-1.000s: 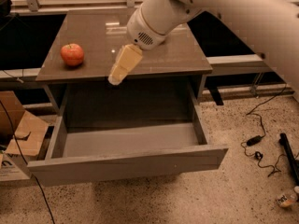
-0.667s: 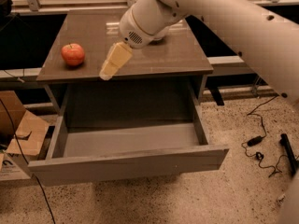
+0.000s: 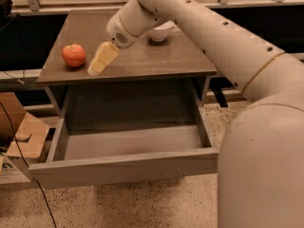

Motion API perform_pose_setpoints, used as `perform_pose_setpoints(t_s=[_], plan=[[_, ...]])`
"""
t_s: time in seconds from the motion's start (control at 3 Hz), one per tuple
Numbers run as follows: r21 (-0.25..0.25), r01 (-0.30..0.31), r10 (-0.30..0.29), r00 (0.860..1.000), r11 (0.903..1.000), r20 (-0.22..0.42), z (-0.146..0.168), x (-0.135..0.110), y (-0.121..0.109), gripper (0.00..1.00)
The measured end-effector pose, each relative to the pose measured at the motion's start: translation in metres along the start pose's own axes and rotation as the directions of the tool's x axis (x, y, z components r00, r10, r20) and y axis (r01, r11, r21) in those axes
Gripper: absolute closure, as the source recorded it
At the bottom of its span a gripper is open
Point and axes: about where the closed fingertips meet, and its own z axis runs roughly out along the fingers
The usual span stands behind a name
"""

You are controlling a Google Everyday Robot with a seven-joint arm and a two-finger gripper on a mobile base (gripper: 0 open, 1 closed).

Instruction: Place apple into top drawer

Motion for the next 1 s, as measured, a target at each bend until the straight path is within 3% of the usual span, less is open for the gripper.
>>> perform_pose_setpoints(t_s=[1.0], plan=[[-0.076, -0.012, 0.016, 0.999, 0.9971, 0.048, 0.073, -0.013, -0.029, 0.00]])
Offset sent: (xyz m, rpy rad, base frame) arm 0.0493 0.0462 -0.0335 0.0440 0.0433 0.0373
